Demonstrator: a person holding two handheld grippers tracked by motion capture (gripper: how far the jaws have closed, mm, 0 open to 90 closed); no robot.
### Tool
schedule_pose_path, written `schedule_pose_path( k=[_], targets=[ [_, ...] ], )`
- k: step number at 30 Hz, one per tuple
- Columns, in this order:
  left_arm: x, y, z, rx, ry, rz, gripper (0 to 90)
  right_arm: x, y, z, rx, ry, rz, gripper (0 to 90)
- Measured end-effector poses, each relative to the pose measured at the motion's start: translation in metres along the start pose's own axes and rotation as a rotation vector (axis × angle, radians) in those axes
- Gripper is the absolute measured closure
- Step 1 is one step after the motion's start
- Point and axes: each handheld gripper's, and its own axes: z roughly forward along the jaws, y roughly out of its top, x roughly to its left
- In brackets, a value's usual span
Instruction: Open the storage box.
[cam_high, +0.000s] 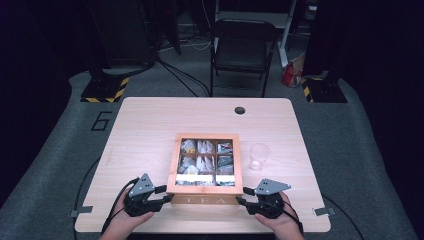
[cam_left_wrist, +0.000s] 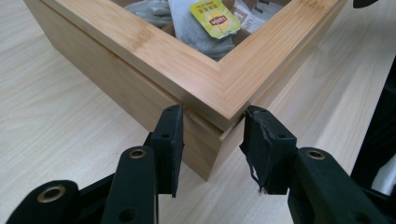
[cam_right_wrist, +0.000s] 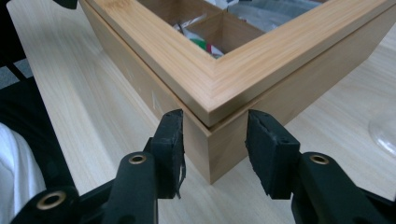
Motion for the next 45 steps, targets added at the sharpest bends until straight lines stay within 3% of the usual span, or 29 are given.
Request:
schedule_pose_path(
  k=[4,10,23,27,34,41,45],
  targets=[
    [-0.002,0.000,0.000,-0.003,0.008,0.006,58.4,0.001,0.002,-0.001,-0.016,0.000,-0.010,58.8],
    [-0.002,0.002,0.000,0.001,0.023,0.020,58.4,0.001,0.004,-0.001,0.001,-0.002,-0.020,59.4],
    [-0.005,0.006,-0.004,-0.006,0.028,-0.008,58.2,0.001,0.008,-0.004,-0.004,-0.002,0.001,59.8],
    [-0.005,0.008,-0.006,-0.028,0.035,-0.021,58.1,0.002,0.010,-0.006,-0.027,-0.004,0.032,59.8],
    [-0.007,0.013,-0.009,-0.033,0.058,-0.018,58.0,0.002,0.015,-0.008,-0.040,-0.012,0.028,59.5],
    [-0.005,0.017,-0.011,-0.031,0.045,-0.032,58.0,0.001,0.018,-0.010,-0.057,-0.007,0.042,54.9],
    [-0.005,0.020,-0.012,-0.040,0.044,-0.046,58.0,0.001,0.021,-0.010,-0.066,-0.032,0.027,49.7]
  ],
)
